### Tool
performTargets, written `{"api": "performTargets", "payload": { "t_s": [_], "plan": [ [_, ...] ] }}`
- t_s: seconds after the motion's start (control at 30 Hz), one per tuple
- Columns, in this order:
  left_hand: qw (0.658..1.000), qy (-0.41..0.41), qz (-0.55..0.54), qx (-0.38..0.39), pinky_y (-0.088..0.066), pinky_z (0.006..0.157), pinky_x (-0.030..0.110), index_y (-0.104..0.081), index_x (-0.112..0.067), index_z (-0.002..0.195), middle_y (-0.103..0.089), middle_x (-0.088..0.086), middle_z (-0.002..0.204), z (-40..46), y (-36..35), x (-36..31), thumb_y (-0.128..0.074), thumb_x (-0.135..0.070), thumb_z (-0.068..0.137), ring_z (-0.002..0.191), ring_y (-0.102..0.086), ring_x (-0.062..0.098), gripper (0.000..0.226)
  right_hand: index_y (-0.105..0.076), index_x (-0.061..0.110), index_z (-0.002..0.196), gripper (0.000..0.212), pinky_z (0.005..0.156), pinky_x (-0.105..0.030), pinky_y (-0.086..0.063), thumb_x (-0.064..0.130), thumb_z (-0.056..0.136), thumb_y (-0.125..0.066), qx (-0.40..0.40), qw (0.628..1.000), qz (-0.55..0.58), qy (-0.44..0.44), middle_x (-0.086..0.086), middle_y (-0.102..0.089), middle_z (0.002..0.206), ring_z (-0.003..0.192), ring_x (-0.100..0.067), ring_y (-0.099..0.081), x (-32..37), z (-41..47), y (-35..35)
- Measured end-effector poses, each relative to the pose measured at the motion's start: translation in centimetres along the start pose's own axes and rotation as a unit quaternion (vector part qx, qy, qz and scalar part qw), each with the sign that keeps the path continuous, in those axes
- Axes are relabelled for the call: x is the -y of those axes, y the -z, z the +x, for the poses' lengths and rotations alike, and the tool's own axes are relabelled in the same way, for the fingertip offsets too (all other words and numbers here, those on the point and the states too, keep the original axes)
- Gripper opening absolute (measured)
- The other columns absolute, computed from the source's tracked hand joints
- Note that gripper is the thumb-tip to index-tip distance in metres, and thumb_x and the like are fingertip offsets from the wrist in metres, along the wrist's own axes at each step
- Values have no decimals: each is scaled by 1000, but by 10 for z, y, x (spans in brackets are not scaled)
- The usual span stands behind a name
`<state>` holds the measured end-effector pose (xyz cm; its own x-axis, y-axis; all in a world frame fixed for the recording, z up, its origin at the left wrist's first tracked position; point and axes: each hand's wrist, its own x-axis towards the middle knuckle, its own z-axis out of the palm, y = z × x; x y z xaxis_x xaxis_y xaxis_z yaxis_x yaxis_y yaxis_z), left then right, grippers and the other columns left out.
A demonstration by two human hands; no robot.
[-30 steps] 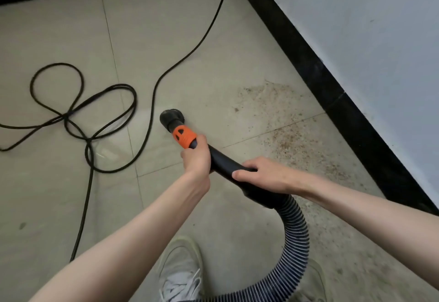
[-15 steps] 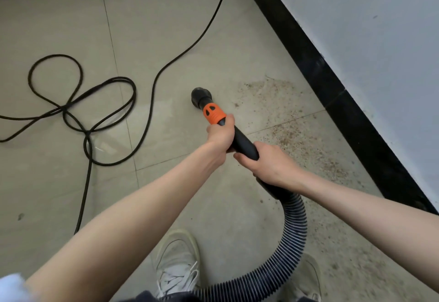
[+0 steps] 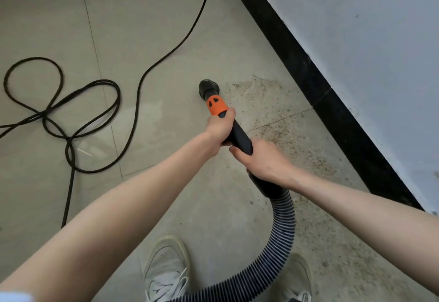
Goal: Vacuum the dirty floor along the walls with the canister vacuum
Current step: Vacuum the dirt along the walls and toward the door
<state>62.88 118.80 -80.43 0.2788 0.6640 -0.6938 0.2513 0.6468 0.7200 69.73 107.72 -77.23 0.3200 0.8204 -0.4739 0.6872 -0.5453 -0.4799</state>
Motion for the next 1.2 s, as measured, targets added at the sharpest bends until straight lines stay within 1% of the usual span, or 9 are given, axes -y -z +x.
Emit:
{"api": "performTargets", "payload": {
  "t_s": [0.13,0.27,0.37,0.5,0.6,0.83,0.93,1.03,1.2],
  "plan": [
    [1000,9,14,-12,-51,68,34,-41,1,126,-52,7,87,-17,-3,33,-50,-43,93,74,-56,22,56,-49,20,82,39,68,-36,-50,59,89,-49,16,1000,-15,-10,-6,-67,81,78,-29,-64,-15,-27,-9],
    [999,2,36,-10,-48,66,33,-39,1,126,-50,4,78,-32,-15,51,-49,-44,94,68,-53,18,56,-55,18,90,43,69,-37,-53,60,87,-48,20,1000,-3,-21,-3,-66,77,76,-28,-65,-32,-44,-14],
    [999,4,53,5,-49,71,36,-39,0,125,-51,4,81,-30,-24,49,-48,-45,94,71,-54,20,56,-54,17,94,45,69,-37,-51,61,89,-47,4,999,-3,-38,-5,-65,81,78,-29,-64,-39,-45,-16],
    [997,-4,72,19,-47,64,32,-41,1,127,-51,6,84,-14,-29,33,-49,-44,94,71,-53,20,56,-53,16,94,45,67,-36,-49,61,90,-48,-22,998,7,-52,-5,-64,82,79,-30,-63,-35,-31,-11],
    [997,-7,70,20,-50,70,36,-42,0,126,-52,9,92,2,-29,15,-50,-44,93,79,-55,24,56,-54,14,94,48,67,-36,-49,61,90,-48,-31,998,21,-54,-8,-65,84,79,-31,-63,-27,-12,-6],
    [996,-21,67,51,-49,71,35,-44,-8,104,-49,4,79,29,-24,-25,-51,-34,94,71,-53,19,29,-55,12,91,50,66,-38,-53,61,90,-47,-33,996,70,-51,-7,-63,81,75,-30,-65,-8,30,5],
    [996,-26,69,56,-49,71,34,-44,-8,102,-49,4,78,28,-23,-27,-50,-32,96,70,-52,19,26,-52,12,93,49,63,-36,-49,60,92,-46,-37,996,60,-55,-5,-60,81,77,-29,-63,-5,29,7],
    [995,-21,55,76,-47,63,30,-44,-10,90,-46,4,75,20,-20,-19,-49,-32,97,66,-50,17,24,-49,13,97,47,64,-35,-42,60,93,-44,-46,997,16,-57,-3,-56,81,78,-30,-58,-4,17,4],
    [994,-4,15,108,-44,60,27,-43,-12,84,-43,4,73,3,-14,3,-49,-33,97,65,-47,17,26,-51,15,97,46,69,-36,-47,61,91,-46,-25,999,24,-41,-6,-63,85,83,-31,-62,-16,-6,-6]
  ]
}}
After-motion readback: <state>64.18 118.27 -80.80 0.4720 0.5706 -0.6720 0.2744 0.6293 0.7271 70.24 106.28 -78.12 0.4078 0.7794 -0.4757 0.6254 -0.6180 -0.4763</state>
